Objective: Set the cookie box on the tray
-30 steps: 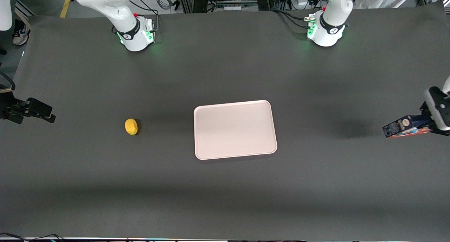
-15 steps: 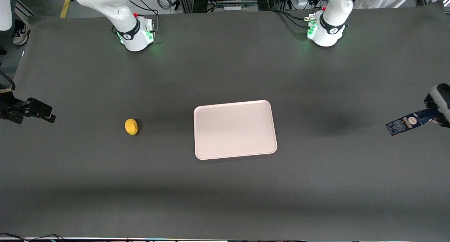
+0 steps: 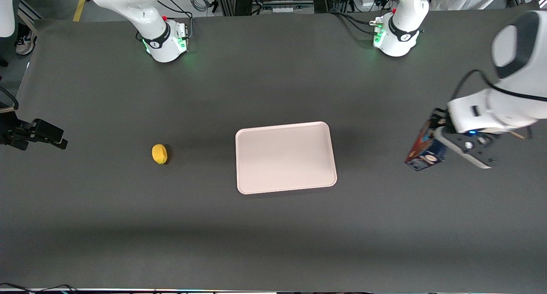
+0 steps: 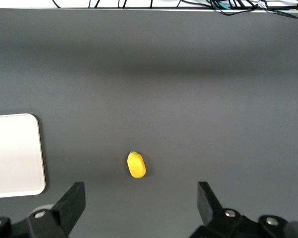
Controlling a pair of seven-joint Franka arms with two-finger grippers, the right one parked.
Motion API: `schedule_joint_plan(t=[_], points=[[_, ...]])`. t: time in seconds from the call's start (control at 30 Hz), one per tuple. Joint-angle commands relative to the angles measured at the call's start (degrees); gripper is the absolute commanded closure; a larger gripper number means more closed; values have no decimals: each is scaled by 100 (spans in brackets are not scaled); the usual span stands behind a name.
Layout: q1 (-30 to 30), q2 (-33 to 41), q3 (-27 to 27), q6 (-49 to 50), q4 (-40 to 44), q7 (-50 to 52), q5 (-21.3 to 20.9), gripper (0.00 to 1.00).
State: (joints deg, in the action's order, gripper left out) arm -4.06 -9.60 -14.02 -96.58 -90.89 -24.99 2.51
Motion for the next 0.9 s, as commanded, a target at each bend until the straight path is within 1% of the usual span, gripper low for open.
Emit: schedule_joint_plan(t=[0.0, 0.07, 0.17, 0.3, 0.4, 0.47, 0.57, 0.67, 0.87], points=[[2, 134, -812, 95, -86, 2302, -304, 75], [2, 116, -1111, 34, -113, 2971, -339, 76], [2, 55, -1506, -10, -131, 3929, -541, 76], [37, -24, -1876, -282, -358, 5036, -577, 73], [37, -77, -2166, -694, -648, 5986, -577, 74], [46, -156, -2333, -923, -780, 6356, -585, 75], [54, -305, -2448, -1196, -904, 6787, -585, 75], [90, -454, -2580, -1407, -965, 7244, -638, 73], [142, -788, -2747, -1987, -1264, 8009, -1208, 73]])
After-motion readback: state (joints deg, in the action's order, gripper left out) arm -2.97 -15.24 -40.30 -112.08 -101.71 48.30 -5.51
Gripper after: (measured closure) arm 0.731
